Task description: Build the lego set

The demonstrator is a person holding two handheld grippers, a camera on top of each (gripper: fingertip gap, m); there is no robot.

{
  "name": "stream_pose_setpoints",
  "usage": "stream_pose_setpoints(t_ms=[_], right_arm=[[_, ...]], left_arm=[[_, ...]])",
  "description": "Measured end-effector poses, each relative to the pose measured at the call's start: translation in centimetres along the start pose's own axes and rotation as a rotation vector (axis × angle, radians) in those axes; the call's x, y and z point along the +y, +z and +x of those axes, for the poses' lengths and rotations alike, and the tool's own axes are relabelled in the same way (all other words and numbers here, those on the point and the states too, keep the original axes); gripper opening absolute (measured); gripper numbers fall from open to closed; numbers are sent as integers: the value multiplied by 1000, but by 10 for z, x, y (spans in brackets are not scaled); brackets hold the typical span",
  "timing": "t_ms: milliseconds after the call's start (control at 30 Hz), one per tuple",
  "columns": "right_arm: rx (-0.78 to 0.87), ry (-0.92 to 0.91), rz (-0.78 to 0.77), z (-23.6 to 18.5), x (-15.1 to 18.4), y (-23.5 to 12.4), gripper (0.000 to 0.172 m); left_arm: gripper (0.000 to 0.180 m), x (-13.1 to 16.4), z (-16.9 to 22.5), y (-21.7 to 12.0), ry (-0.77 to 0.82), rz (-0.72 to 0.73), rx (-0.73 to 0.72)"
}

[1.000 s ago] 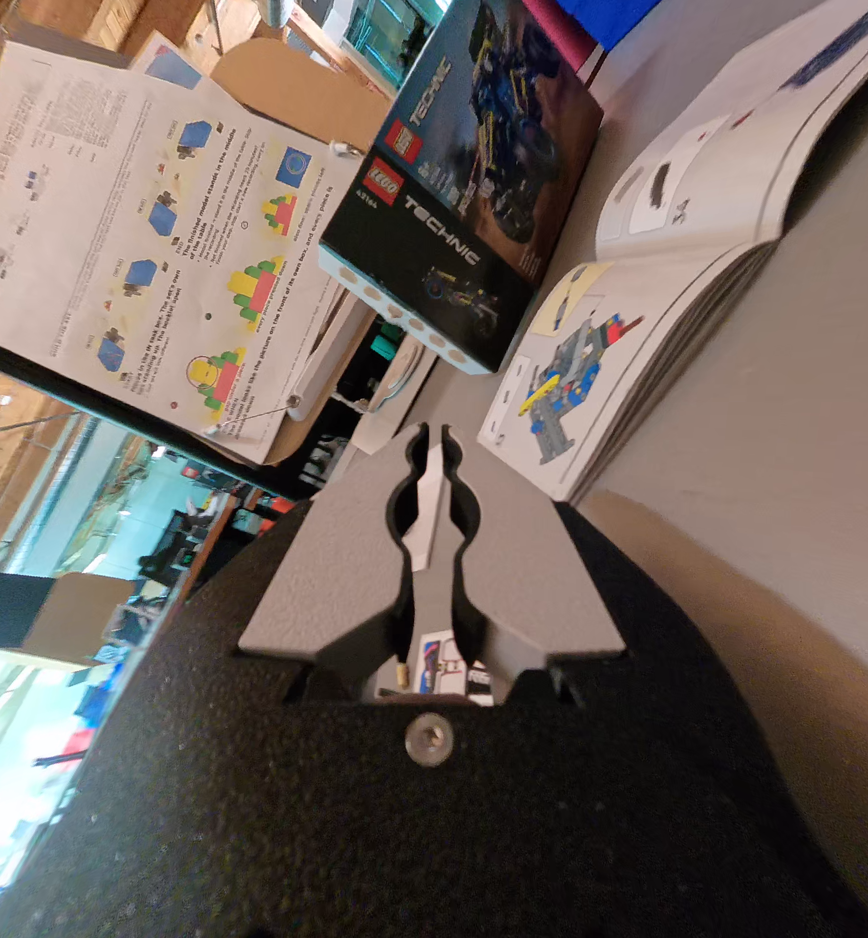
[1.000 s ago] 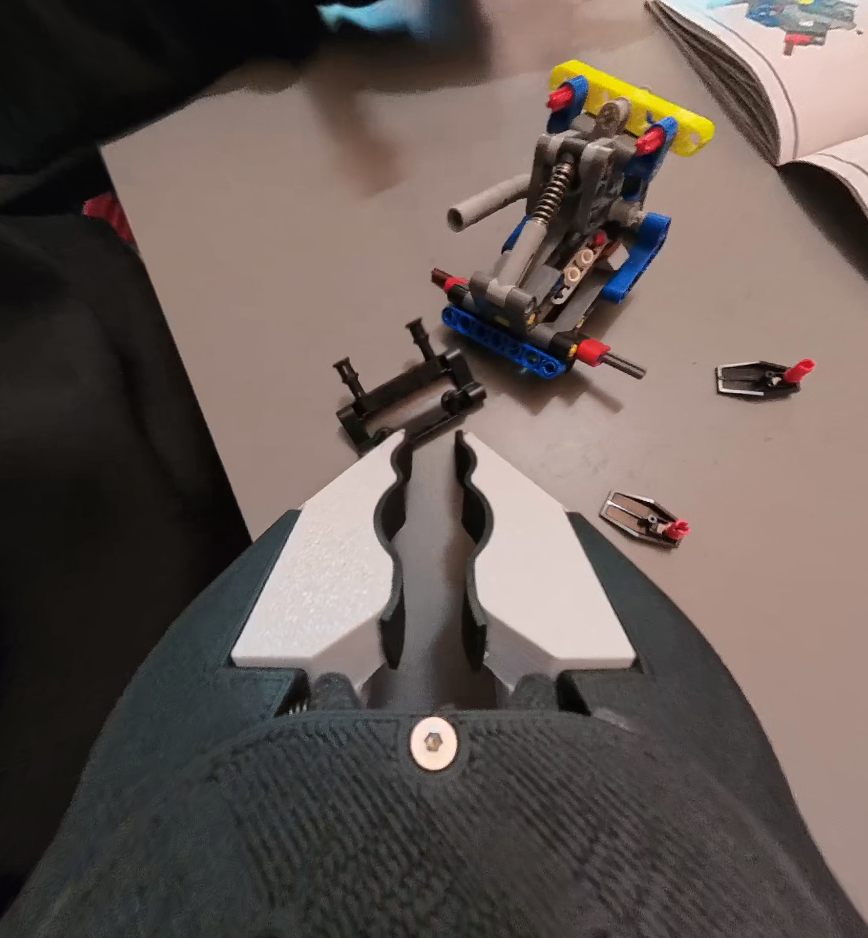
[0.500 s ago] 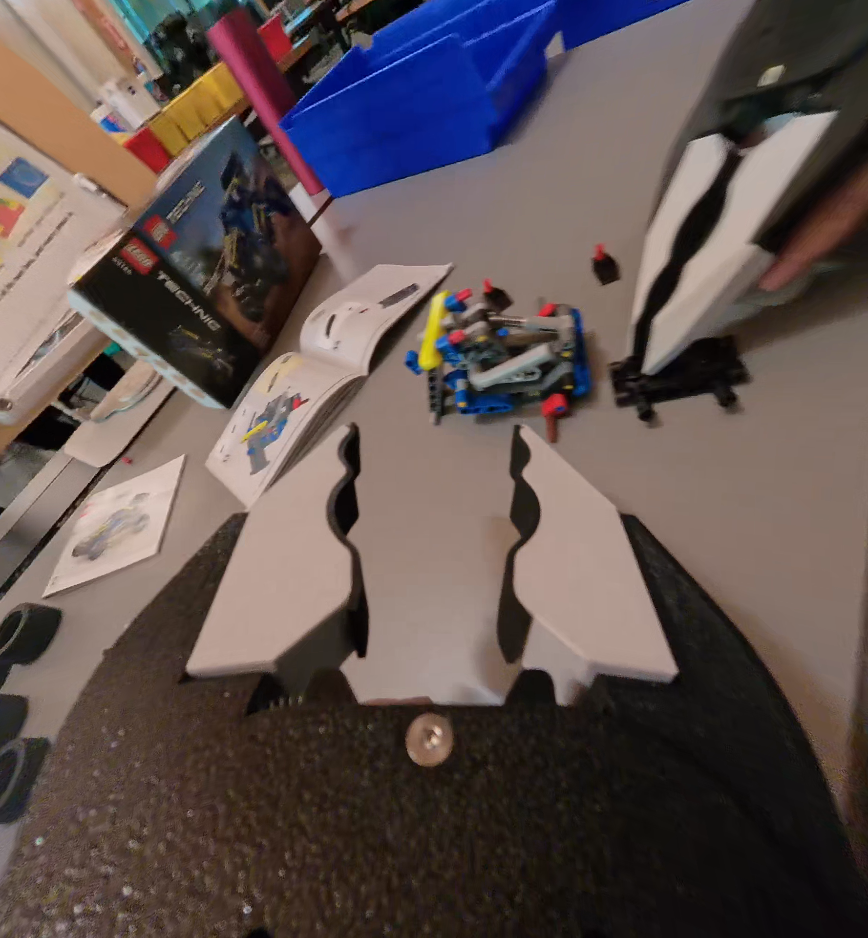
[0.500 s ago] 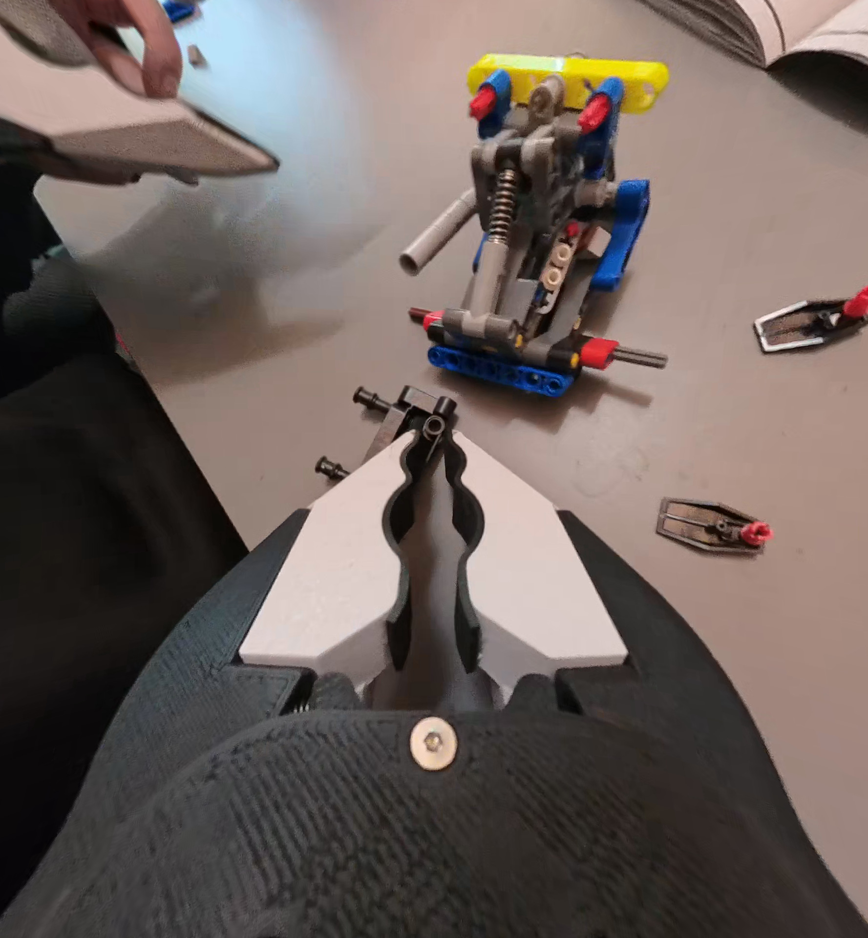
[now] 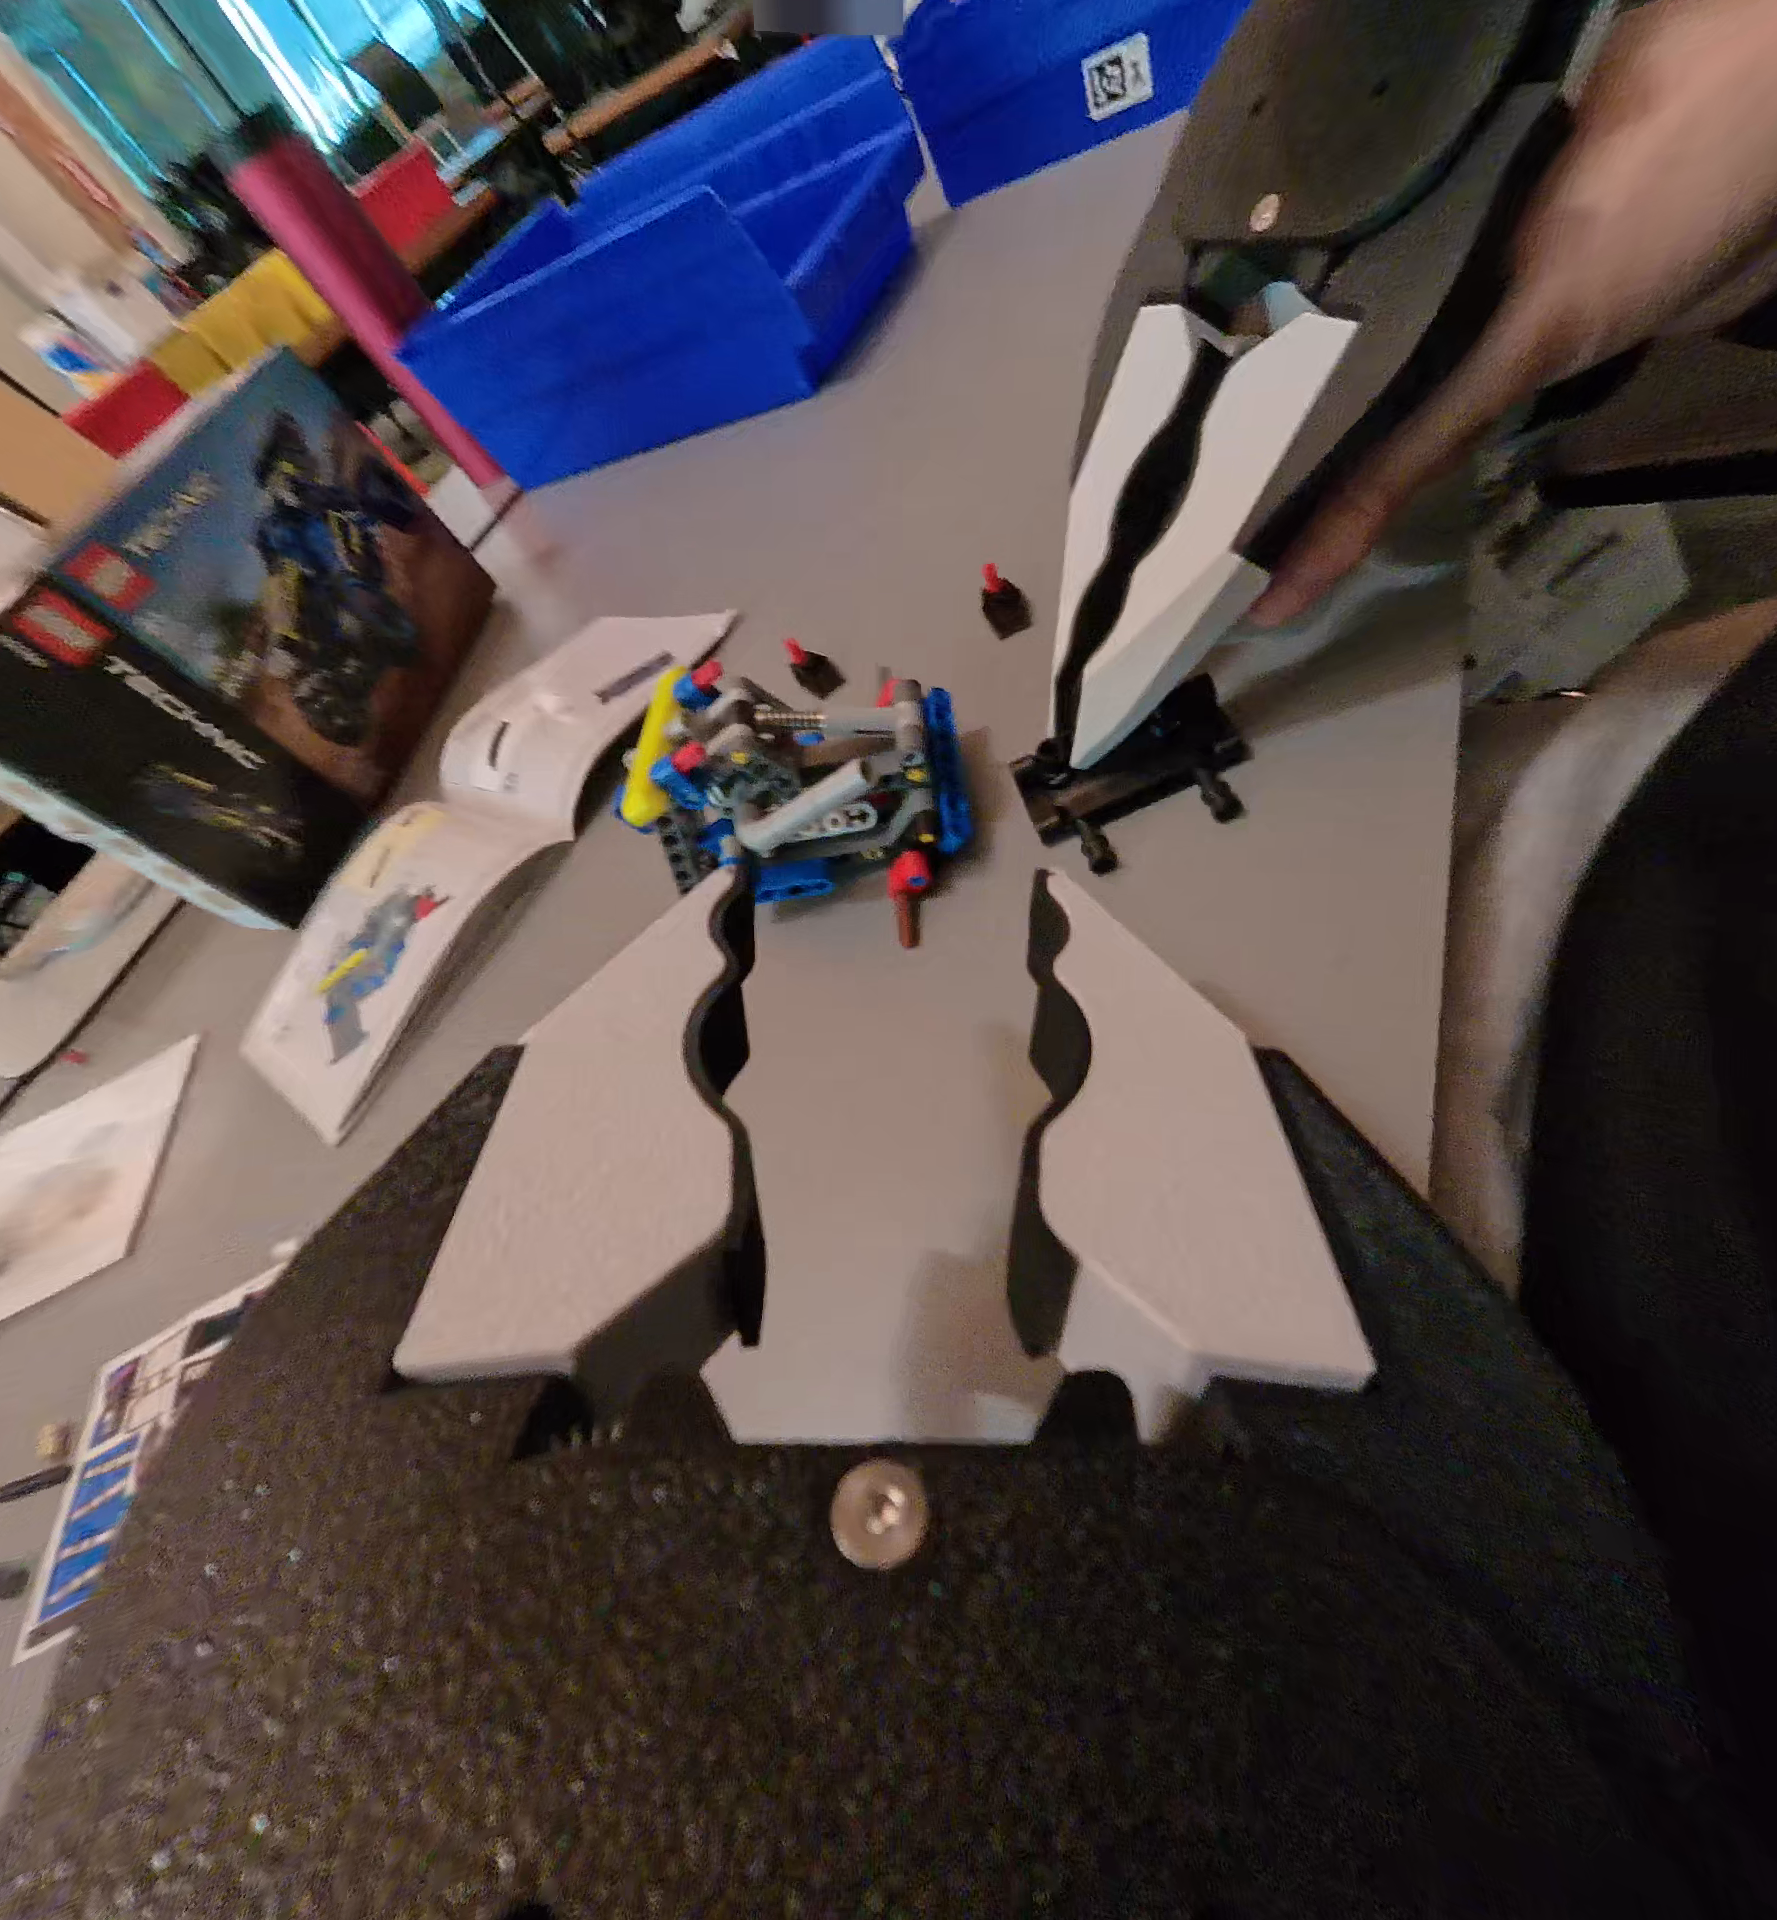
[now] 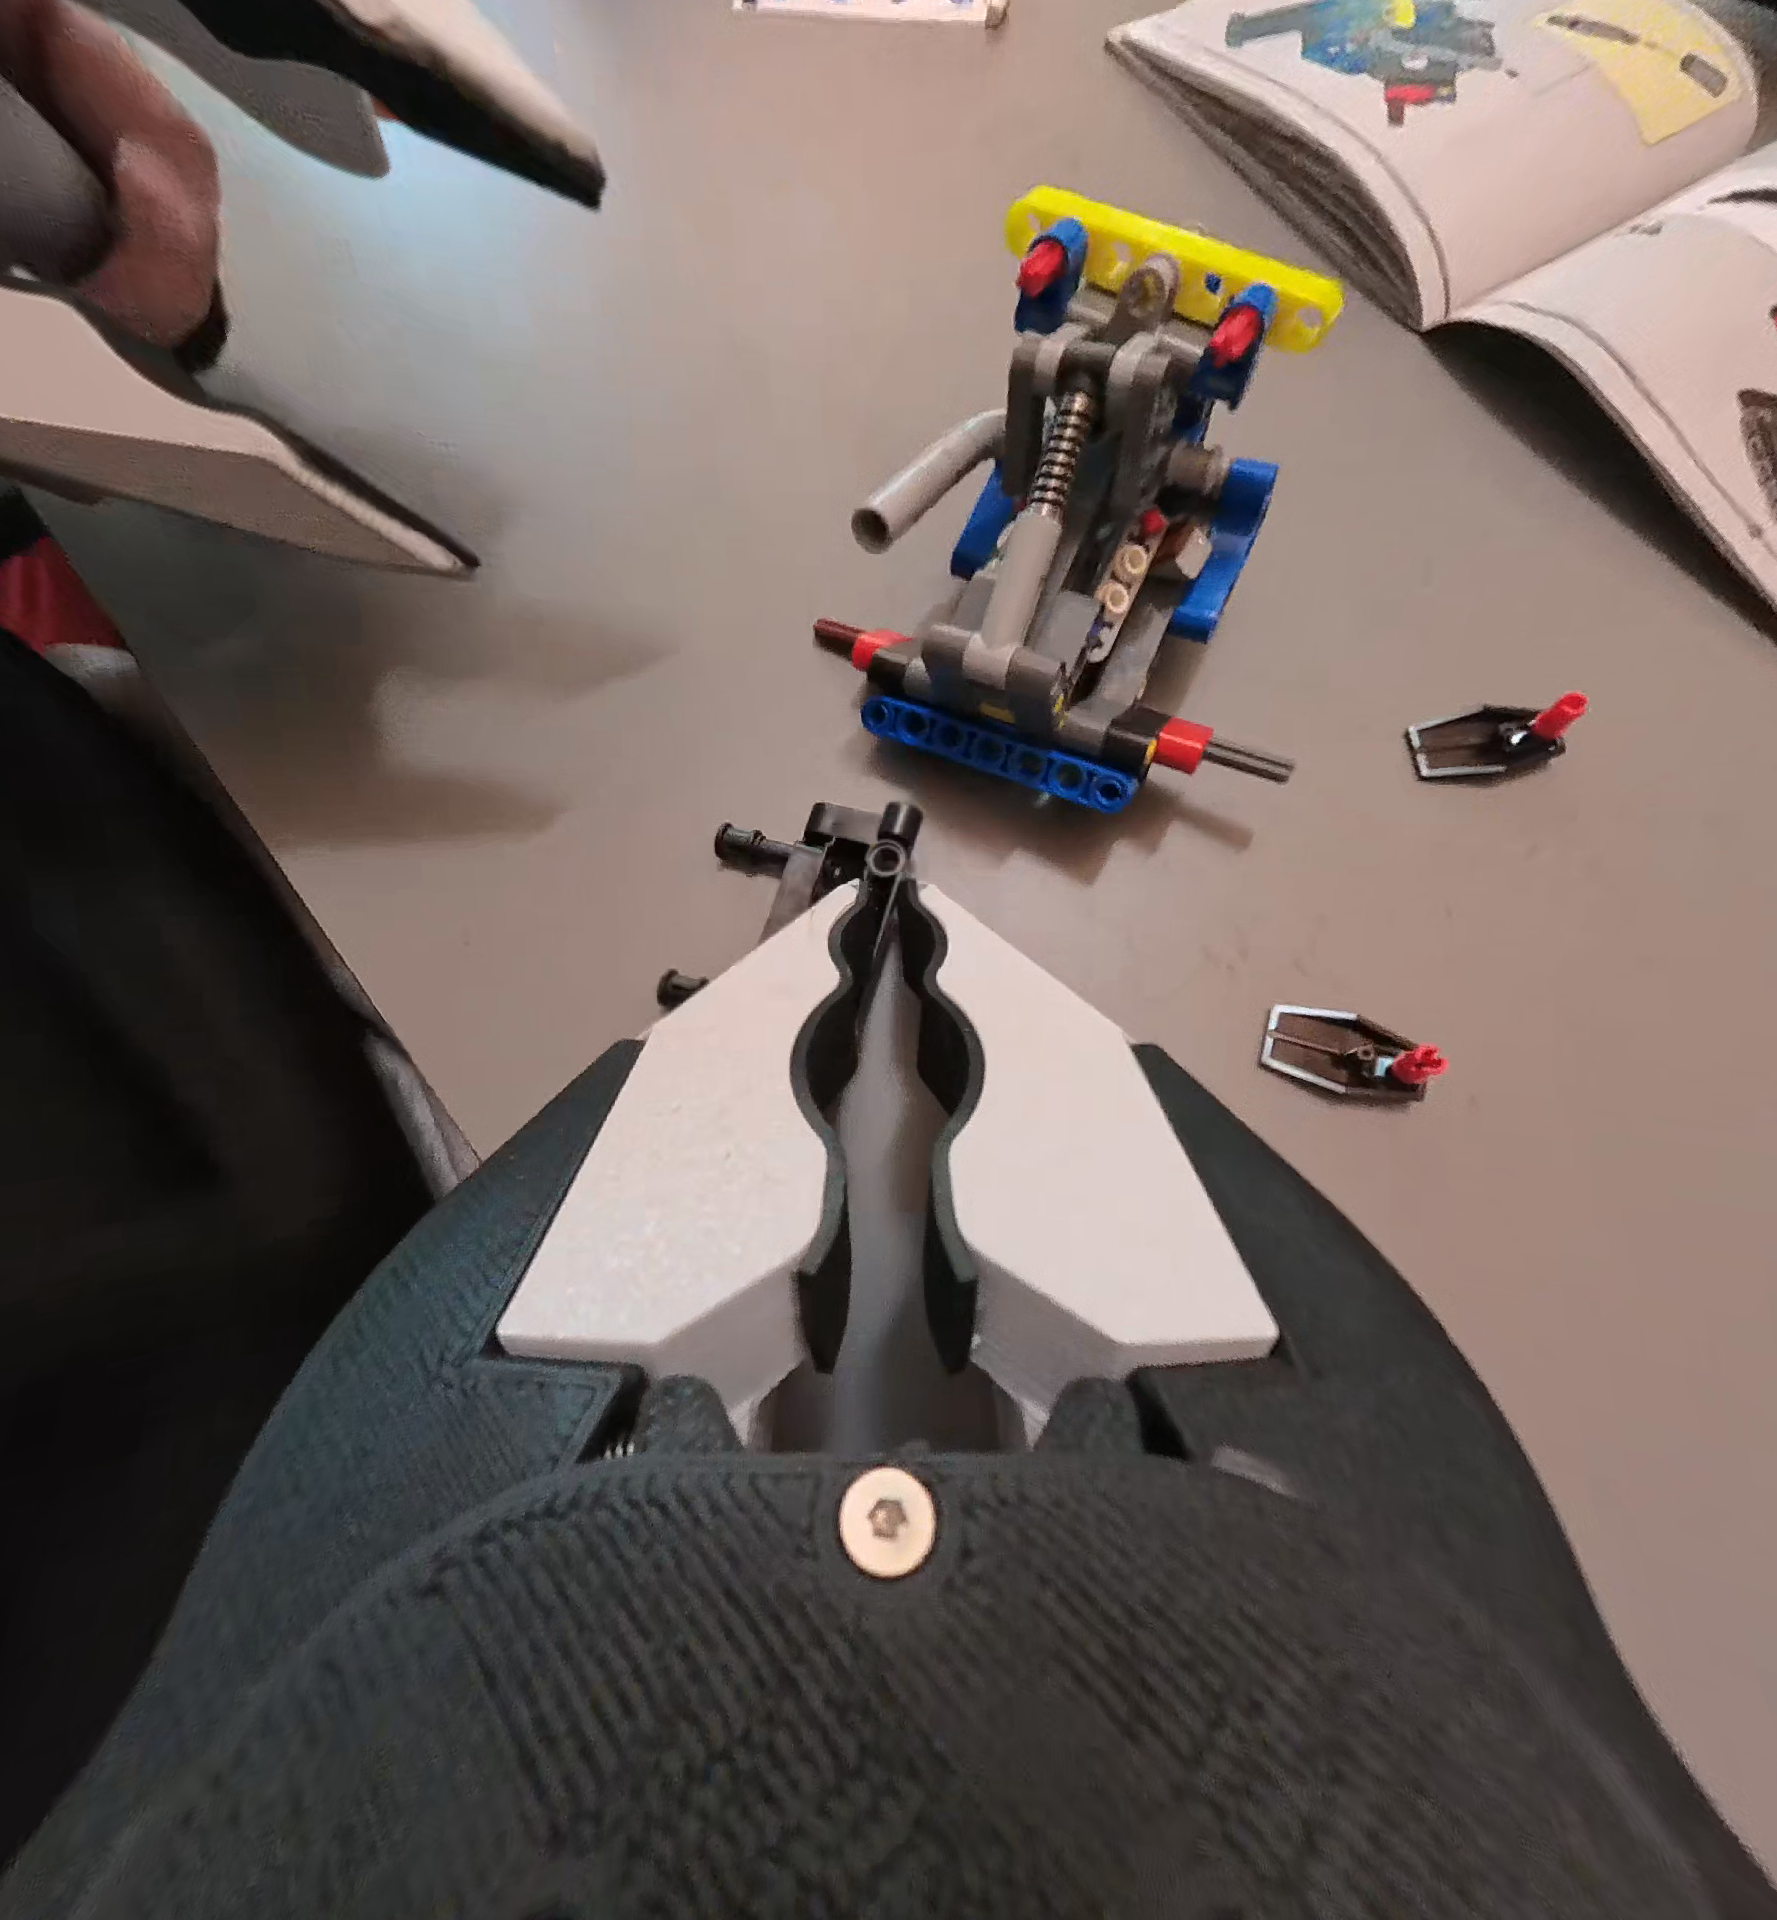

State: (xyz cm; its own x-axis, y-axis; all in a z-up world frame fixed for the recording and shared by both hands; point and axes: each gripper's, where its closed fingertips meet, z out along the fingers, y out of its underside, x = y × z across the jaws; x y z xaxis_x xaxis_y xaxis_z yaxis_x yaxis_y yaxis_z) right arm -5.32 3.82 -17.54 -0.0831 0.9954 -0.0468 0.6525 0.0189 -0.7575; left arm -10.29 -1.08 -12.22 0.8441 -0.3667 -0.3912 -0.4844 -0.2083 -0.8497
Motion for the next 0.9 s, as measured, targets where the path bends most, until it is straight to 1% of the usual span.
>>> stream_pose_setpoints(t_ms=[67, 133, 167, 233, 300, 333, 433, 467, 500, 600, 633, 667, 700, 733, 767, 833, 867, 900], right_arm=[[-28, -1, -19, -3, 3, 1, 2], [-59, -13, -26, -7, 4, 2, 5], [-77, -21, -41, -8, 6, 2, 15], [-116, -27, -40, -11, 5, 1, 30], [-148, -47, -46, -14, 5, 0, 44], [-152, -65, -51, -13, 6, 0, 46], [-156, -115, -54, -12, 8, -1, 46], [-156, -118, -52, -12, 8, -1, 44], [-157, -118, -51, -11, 8, -1, 38], [-187, -120, -41, -13, 8, -2, 24], [-204, -112, -39, -15, 9, -3, 24], [-225, -120, -46, -16, 11, -8, 27], [-212, -143, -38, -11, 10, -15, 29], [-149, -163, -2, 3, 3, -26, 28], [-69, -177, 43, 23, -8, -39, 24], [97, -241, 114, 70, -28, -64, 11], [183, -302, 132, 96, -36, -71, 8], [253, -358, 128, 122, -40, -71, 11]], left_arm=[[44, 2, 3, 3, 14, -27, -1], [18, 5, 9, 7, 76, -57, 16], [16, 6, 13, 8, 110, -69, 27], [18, 7, 18, 12, 149, -84, 34], [16, 9, 25, 16, 140, -93, 59], [16, 9, 28, 17, 127, -90, 76], [14, 8, 40, 15, 109, -71, 145], [13, 8, 42, 14, 108, -72, 156], [13, 8, 42, 14, 108, -76, 158], [11, 11, 36, 15, 97, -101, 129], [11, 13, 32, 15, 91, -113, 111], [11, 12, 24, 14, 88, -119, 81], [12, 10, 13, 12, 87, -117, 41], [14, 8, -1, 8, 83, -111, -1], [15, 7, -17, 5, 69, -107, -38], [15, 10, -52, 2, 20, -113, -103], [16, 12, -71, 2, -2, -111, -137], [15, 13, -87, 5, -22, -108, -158]])
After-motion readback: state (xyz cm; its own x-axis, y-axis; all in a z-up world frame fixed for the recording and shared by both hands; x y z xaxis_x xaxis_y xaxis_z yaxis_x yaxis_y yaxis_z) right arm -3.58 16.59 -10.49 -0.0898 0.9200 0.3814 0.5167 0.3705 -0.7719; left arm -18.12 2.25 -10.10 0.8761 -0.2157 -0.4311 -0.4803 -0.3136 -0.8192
